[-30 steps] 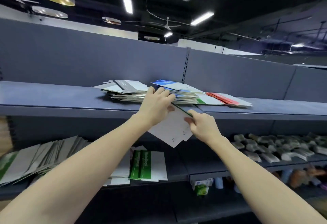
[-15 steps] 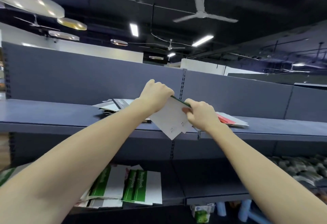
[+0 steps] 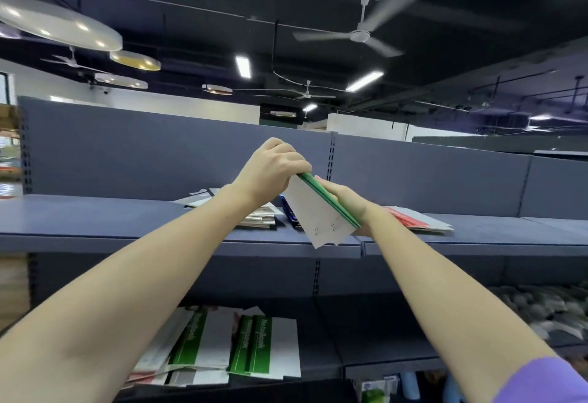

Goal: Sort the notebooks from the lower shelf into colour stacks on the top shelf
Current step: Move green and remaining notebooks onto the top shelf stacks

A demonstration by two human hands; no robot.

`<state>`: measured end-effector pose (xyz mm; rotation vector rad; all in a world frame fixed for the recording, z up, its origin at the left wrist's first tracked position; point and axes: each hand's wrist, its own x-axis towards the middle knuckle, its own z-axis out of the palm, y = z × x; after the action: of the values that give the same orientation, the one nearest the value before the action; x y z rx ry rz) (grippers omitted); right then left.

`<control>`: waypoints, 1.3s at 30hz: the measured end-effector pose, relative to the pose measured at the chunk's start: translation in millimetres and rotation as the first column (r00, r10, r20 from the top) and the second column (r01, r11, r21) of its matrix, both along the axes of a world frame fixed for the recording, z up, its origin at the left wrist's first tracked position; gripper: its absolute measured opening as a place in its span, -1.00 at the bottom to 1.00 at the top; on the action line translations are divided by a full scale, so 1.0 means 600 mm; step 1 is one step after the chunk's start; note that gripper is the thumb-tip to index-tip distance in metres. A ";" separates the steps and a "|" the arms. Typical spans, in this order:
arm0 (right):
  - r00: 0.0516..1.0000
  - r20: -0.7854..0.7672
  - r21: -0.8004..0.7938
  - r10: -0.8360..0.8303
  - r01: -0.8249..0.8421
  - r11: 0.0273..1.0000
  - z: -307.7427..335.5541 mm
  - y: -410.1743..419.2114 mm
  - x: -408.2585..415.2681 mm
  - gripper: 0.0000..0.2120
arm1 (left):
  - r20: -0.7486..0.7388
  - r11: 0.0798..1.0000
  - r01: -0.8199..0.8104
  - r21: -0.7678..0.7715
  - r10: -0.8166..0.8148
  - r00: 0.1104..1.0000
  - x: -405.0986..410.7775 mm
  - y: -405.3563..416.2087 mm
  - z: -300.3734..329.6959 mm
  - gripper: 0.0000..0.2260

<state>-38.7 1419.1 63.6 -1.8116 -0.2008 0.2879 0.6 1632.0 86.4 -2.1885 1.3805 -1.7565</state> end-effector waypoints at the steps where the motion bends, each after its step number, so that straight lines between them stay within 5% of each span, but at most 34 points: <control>1: 1.000 0.000 0.017 -0.009 0.009 1.000 -0.005 0.005 0.003 -0.30 | 0.016 1.000 0.025 -0.009 -0.025 1.000 0.002 0.007 -0.002 -0.80; 6: 0.986 0.030 -0.023 -0.163 0.164 0.986 -0.027 0.024 0.024 -0.19 | 0.070 0.996 0.080 -0.025 -0.078 0.994 0.011 0.031 -0.013 -0.86; 11: 0.969 0.121 0.030 -0.217 0.215 0.976 -0.043 0.044 0.042 -0.58 | 0.009 0.999 -0.024 0.037 0.024 1.000 0.025 0.057 -0.019 -0.70; 15: 0.926 0.211 0.013 -0.313 0.318 0.948 -0.052 0.054 0.055 -0.51 | -0.059 0.985 -0.152 0.085 0.157 0.986 0.060 0.087 -0.032 -0.76; 19: 0.840 0.281 0.134 -0.464 0.444 0.886 -0.041 0.057 0.052 -0.83 | -0.077 0.958 -0.229 0.175 0.245 0.967 0.084 0.091 -0.044 -0.65; 24: 0.696 0.295 0.310 -0.655 0.579 0.754 -0.041 0.026 0.074 -0.85 | -0.339 0.964 -0.266 0.018 0.256 0.905 0.092 0.052 -0.061 -0.61; 28: 0.609 0.259 0.382 -0.750 0.648 0.659 -0.041 -0.010 0.089 -0.86 | -0.405 0.933 -0.328 0.145 0.359 0.841 0.085 0.000 -0.064 -0.55; 32: 0.574 0.232 0.433 -0.786 0.662 0.612 -0.039 -0.049 0.112 -0.80 | -0.805 0.942 -0.273 -0.192 0.008 0.593 0.112 -0.052 -0.060 -0.55; 36: 0.597 0.169 0.469 -0.785 0.652 0.596 -0.037 -0.093 0.124 -0.83 | -0.845 0.893 -0.213 -0.396 -0.265 0.464 0.113 -0.110 -0.051 -0.64; 39: 0.566 0.201 0.448 -0.800 0.673 0.589 -0.038 -0.126 0.138 -0.73 | -0.754 0.717 -0.235 -0.657 -0.632 0.179 0.118 -0.151 -0.047 -0.74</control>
<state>44.2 1343.5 40.6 -1.4398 0.2644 -0.7022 71.1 1541.3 58.2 -4.2211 1.1720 -0.5607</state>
